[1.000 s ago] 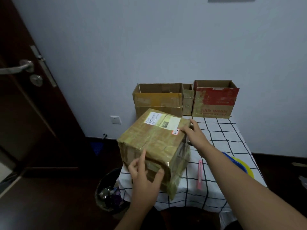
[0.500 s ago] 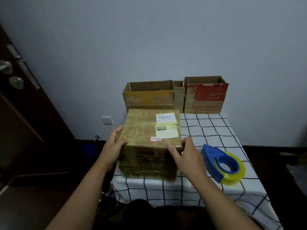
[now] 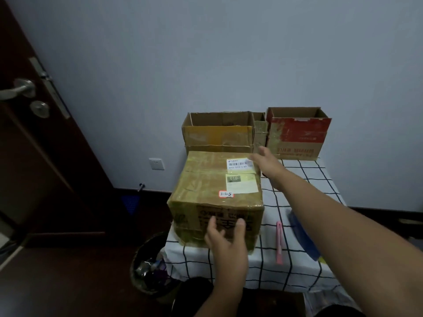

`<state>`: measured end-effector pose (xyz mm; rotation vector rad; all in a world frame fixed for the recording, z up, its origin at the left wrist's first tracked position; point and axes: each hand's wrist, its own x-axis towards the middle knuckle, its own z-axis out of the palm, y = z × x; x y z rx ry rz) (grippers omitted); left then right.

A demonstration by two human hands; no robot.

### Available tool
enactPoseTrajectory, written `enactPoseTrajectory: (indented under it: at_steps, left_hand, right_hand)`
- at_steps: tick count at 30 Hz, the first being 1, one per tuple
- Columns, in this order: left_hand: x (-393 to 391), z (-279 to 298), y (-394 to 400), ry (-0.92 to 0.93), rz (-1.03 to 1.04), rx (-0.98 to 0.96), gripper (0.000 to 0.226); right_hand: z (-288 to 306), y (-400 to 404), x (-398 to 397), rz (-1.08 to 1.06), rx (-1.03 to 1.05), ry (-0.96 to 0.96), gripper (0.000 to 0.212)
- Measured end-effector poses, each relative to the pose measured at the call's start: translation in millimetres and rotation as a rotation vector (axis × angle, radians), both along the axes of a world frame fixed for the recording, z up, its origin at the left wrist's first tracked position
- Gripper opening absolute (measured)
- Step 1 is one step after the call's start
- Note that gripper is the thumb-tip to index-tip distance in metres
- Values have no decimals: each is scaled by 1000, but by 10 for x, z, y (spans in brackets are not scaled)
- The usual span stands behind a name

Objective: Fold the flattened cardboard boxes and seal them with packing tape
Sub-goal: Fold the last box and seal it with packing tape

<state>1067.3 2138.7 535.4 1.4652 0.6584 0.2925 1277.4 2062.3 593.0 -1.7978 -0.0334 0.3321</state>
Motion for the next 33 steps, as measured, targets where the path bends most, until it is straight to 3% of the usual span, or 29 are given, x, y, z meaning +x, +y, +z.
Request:
enactPoseTrajectory:
  at_steps: [3,8,9,13,17,21,24,27,30,33]
  left_hand:
    - [53,52,-90,-34,-37,7,85]
    - [40,119,215,-103,-13,71,103]
    - [47,156,340,-139,-21,72,101]
    - [223,288,907,-202,-121,117,55]
    - [471,212,1230,-109,-286,164,56]
    - [416,112,1182,-154,-323,181,49]
    - [293,-22,1181,-222,-271,377,49]
    - [282,-108,1241,-275,-281,646,43]
    - [318,-93,1236,-326,-241,718,34]
    - [378,-117,1212,-361,-225,719,33]
  right_hand:
    - [-92,24,10,48,95,95,65]
    - [-39,-71,-378,-59,-15,-123,50]
    - [-31,-126,-533,-98,-47,-184,46]
    - [-189,-287,-1165,-167,-242,-416,41]
    - [-424,-259,-1478,-243,-400,-451,47]
    - [-619,-238,-1560,-253,-467,-475,38]
    - [-671,-275,-1517,-224,-496,-473,38]
    - [-667,-331,-1469,-172,-493,-635,49]
    - [-686,-372,-1408,-142,-513,-826,41]
    - [-702,-452,-1353,-164,-508,-892,38]
